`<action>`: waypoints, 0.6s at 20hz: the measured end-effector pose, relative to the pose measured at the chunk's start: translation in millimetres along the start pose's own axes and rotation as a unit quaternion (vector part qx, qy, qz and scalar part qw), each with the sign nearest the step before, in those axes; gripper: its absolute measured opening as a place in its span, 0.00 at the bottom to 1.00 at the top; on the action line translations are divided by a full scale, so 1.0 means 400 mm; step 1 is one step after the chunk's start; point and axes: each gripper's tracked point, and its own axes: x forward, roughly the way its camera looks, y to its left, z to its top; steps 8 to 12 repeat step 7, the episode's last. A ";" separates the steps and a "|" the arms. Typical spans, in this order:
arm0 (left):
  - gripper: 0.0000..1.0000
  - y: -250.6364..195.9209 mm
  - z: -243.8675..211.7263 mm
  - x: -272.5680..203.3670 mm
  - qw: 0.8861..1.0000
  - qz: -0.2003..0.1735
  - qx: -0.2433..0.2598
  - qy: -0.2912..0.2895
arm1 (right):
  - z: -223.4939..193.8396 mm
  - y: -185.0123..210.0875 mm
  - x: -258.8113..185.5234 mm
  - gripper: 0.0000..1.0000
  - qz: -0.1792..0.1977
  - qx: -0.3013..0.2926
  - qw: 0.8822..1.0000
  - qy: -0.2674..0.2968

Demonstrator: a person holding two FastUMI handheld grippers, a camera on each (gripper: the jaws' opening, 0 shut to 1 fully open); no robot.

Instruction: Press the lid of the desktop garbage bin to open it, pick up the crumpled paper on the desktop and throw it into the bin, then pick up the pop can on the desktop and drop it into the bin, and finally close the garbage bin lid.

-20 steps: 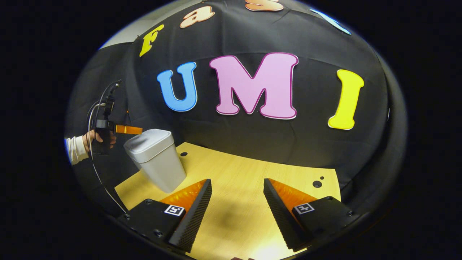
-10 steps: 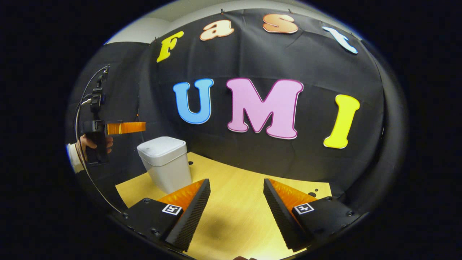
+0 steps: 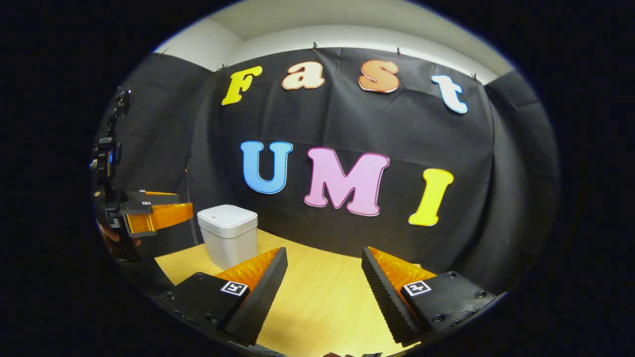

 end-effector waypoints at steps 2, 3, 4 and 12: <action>0.94 -0.020 0.008 -0.044 1.000 0.002 -0.017 -0.004 | 0.019 0.016 -0.049 0.97 -0.006 -0.003 1.000 -0.018; 0.94 -0.025 0.015 -0.064 1.000 0.003 -0.020 -0.008 | 0.033 0.018 -0.070 0.97 -0.014 -0.003 0.999 -0.029; 0.94 -0.022 0.028 -0.077 1.000 0.005 -0.013 -0.013 | 0.038 0.007 -0.086 0.96 -0.024 -0.005 0.999 -0.035; 0.94 -0.012 0.054 -0.089 0.999 0.014 0.015 -0.029 | 0.061 0.008 -0.105 0.96 -0.032 0.006 0.998 -0.049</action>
